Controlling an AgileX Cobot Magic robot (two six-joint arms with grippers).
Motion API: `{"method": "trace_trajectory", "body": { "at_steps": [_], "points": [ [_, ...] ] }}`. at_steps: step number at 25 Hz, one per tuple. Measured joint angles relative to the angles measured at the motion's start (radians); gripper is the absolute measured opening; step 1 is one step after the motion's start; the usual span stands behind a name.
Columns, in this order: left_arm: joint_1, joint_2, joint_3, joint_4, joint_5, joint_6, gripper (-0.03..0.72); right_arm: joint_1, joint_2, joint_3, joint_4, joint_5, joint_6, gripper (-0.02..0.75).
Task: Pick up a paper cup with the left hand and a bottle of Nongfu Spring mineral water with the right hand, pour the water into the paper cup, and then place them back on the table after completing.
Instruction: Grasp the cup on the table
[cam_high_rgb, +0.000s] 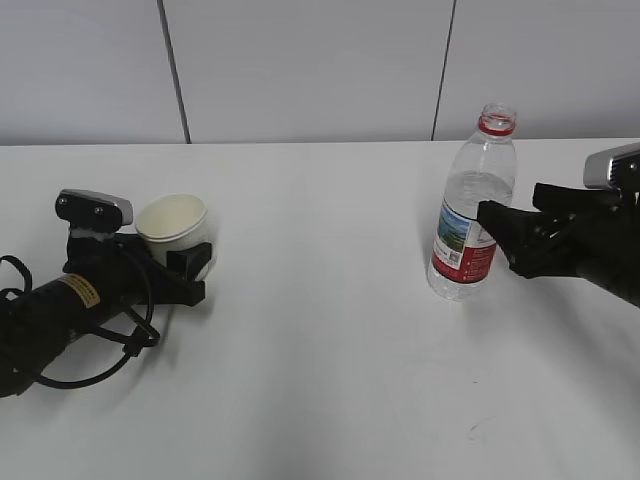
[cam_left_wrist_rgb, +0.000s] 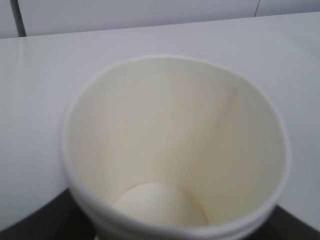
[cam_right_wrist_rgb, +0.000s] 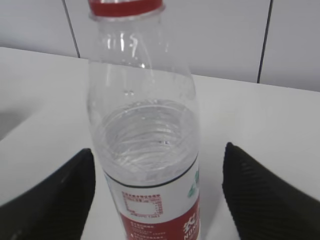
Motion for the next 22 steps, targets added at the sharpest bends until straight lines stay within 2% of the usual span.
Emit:
{"method": "trace_trajectory", "body": {
  "at_steps": [5, 17, 22],
  "points": [
    [0.000, 0.000, 0.000, 0.000, 0.000, 0.000, 0.428, 0.000, 0.029, 0.000, 0.000, -0.044, 0.000, 0.587],
    [0.000, 0.000, 0.000, -0.001, 0.000, 0.000, 0.424, -0.001, 0.053, 0.000, 0.000, -0.037, 0.000, 0.589],
    [0.000, 0.000, 0.000, -0.002, 0.000, 0.000, 0.424, -0.001, 0.131, 0.000, 0.000, -0.100, 0.025, 0.589]
  ]
}}
